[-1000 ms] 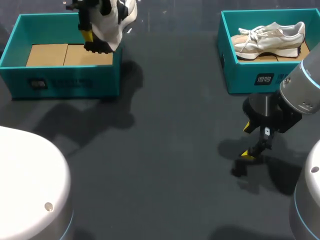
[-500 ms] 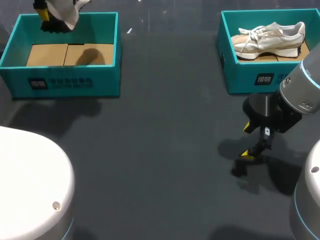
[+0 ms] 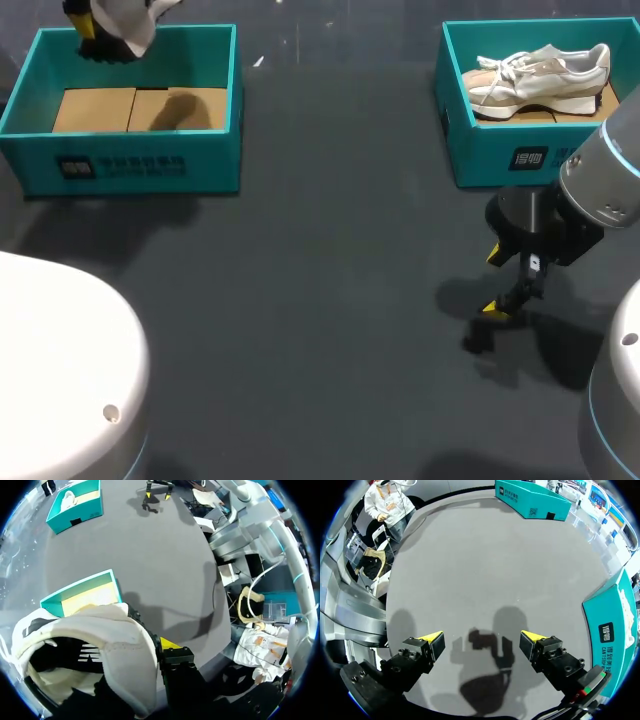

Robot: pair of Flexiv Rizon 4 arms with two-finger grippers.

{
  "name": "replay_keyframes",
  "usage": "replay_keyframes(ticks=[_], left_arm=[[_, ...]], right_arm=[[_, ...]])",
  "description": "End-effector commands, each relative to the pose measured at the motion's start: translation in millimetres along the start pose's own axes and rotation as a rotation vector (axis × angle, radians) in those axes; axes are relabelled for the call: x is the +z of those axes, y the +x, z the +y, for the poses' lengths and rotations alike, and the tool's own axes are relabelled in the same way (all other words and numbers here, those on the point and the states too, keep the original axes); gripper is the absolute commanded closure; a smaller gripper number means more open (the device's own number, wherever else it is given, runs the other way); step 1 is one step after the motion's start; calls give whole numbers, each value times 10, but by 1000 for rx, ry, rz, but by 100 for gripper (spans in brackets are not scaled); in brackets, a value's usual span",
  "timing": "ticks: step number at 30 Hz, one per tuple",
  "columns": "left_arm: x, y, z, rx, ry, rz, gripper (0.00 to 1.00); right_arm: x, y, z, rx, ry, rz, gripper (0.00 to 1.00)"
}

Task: Take the shoe out of the shoebox, open the shoe tongue, remove and reinsert the insole, then place the shoe into the shoebox

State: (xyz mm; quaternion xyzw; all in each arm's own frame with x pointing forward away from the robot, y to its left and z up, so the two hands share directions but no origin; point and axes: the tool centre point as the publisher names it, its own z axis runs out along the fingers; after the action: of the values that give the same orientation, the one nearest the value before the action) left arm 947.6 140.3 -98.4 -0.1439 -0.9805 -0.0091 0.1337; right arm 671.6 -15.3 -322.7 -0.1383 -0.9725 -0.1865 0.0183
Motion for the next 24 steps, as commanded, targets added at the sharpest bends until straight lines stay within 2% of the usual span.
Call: replay_keyframes(ticks=[1,10,17,22,24], left_arm=[[-49,-167,208,-8,7,20,100],[51,-395,688,-24,14,48,100],[190,-476,1010,-73,13,11,100],[261,-440,1171,62,-53,-19,100],[271,-401,1250,205,-93,-45,100]], right_arm=[[-2,18,-8,0,1,-4,0],[-2,18,-8,0,1,-4,0],[-2,18,-8,0,1,-4,0],[-2,18,-8,0,1,-4,0],[-2,18,-8,0,1,-4,0]])
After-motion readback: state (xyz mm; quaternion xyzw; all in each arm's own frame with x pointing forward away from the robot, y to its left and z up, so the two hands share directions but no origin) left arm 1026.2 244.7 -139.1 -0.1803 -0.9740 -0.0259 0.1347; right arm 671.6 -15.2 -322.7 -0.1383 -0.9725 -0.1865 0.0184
